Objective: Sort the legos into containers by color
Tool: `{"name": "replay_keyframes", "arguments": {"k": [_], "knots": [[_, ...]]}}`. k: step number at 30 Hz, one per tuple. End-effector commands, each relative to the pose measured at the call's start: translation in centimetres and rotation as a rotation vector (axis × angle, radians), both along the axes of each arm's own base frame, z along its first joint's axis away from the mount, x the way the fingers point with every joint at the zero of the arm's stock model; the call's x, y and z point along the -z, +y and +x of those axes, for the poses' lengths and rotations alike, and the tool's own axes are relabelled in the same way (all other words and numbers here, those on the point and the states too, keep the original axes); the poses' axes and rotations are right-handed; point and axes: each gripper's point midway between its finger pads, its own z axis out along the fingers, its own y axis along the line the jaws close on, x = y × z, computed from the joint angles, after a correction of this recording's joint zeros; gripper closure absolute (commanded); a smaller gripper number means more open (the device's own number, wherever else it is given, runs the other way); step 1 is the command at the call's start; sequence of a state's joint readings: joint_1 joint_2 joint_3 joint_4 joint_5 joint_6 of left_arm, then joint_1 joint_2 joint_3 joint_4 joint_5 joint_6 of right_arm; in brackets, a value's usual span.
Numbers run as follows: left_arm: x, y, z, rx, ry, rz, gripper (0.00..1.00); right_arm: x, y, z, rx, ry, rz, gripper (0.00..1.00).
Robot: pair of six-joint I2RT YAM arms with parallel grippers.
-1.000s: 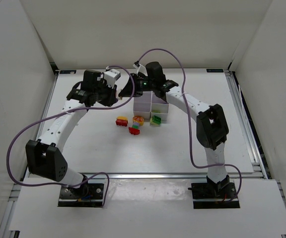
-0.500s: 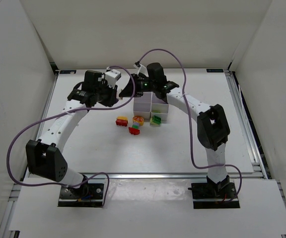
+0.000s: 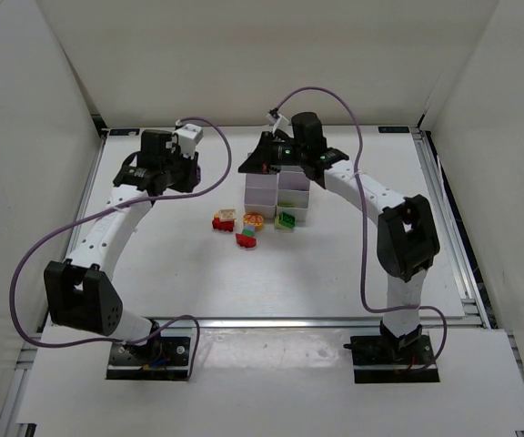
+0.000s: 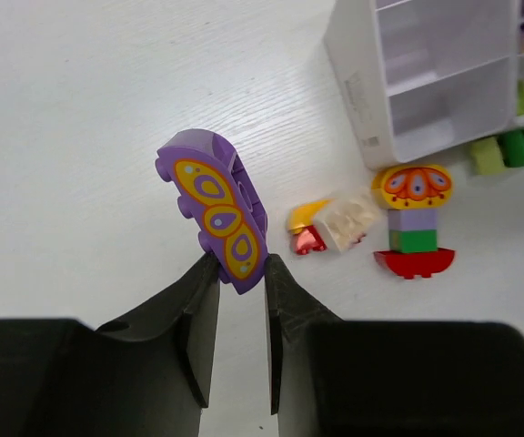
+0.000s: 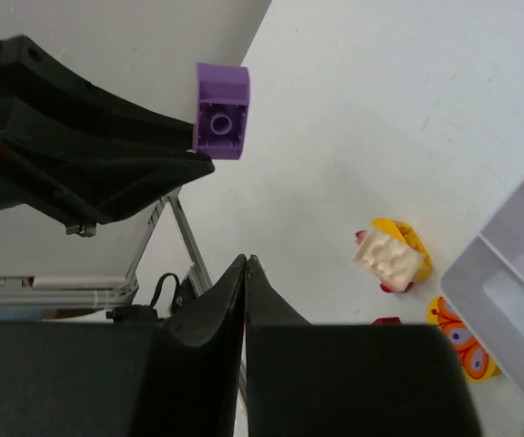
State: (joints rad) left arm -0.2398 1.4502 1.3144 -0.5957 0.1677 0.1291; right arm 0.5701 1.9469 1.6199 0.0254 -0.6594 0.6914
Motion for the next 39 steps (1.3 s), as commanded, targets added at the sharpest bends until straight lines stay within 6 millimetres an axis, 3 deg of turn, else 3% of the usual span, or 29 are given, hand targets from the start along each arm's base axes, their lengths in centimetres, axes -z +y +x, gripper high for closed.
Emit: {"name": "replay_keyframes", "arguments": {"k": [1, 9, 12, 13, 16, 17, 18, 20, 21, 22, 24, 28, 33, 39], "knots": [[-1.6, 1.7, -0.1, -0.068, -0.055, 0.019, 0.90, -3.1, -1.1, -0.3, -0.001, -0.067, 0.043, 1.00], [-1.5, 2.4, 0.1, -0.090, -0.057, 0.021, 0.90, -1.8, -1.4, -0.9, -0.055, -0.116, 0.017, 1.00], [-1.4, 3.0, 0.0, -0.108, -0.053, 0.016, 0.90, -0.7, -1.3, -2.0, -0.142, -0.240, -0.063, 0.68], [-1.3, 3.2, 0.0, -0.122, -0.042, -0.001, 0.90, -0.7, -0.9, -2.8, -0.187, -0.283, -0.073, 0.49], [-1.4, 3.7, -0.1, -0.133, -0.028, -0.053, 0.90, 1.2, -1.6, -3.8, -0.259, -0.370, -0.156, 0.36], [-1.6, 2.6, -0.5, -0.084, -0.012, -0.110, 0.90, 1.1, -2.1, -3.8, -0.244, -0.372, -0.165, 0.33], [-1.7, 2.0, -0.8, -0.057, -0.001, -0.134, 0.90, 2.3, -2.9, -3.6, -0.210, -0.350, -0.190, 0.32], [-1.8, -0.2, -1.7, 0.041, 0.038, -0.225, 0.90, 1.8, -4.7, -2.9, -0.134, -0.354, -0.210, 0.28], [-1.9, -0.8, -1.9, 0.064, 0.051, -0.254, 0.90, 2.9, -5.7, -2.8, -0.097, -0.325, -0.234, 0.27], [-1.8, -1.4, -2.1, 0.087, 0.069, -0.281, 0.90, 3.1, -7.3, -1.5, -0.023, -0.328, -0.265, 0.27], [-1.8, -2.8, -2.5, 0.152, 0.103, -0.338, 0.90, 2.1, -9.5, -1.0, 0.064, -0.344, -0.291, 0.26], [-3.0, -4.9, -1.8, 0.251, 0.123, -0.414, 0.90, 1.3, -16.3, 1.2, 0.288, -0.364, -0.401, 0.20], [-4.1, -7.9, -0.3, 0.352, 0.107, -0.394, 0.90, 0.2, -22.9, 2.3, 0.434, -0.385, -0.451, 0.17], [-4.2, -12.8, 0.9, 0.500, 0.104, -0.343, 0.89, 0.2, -27.2, 2.2, 0.499, -0.367, -0.464, 0.16]]}}
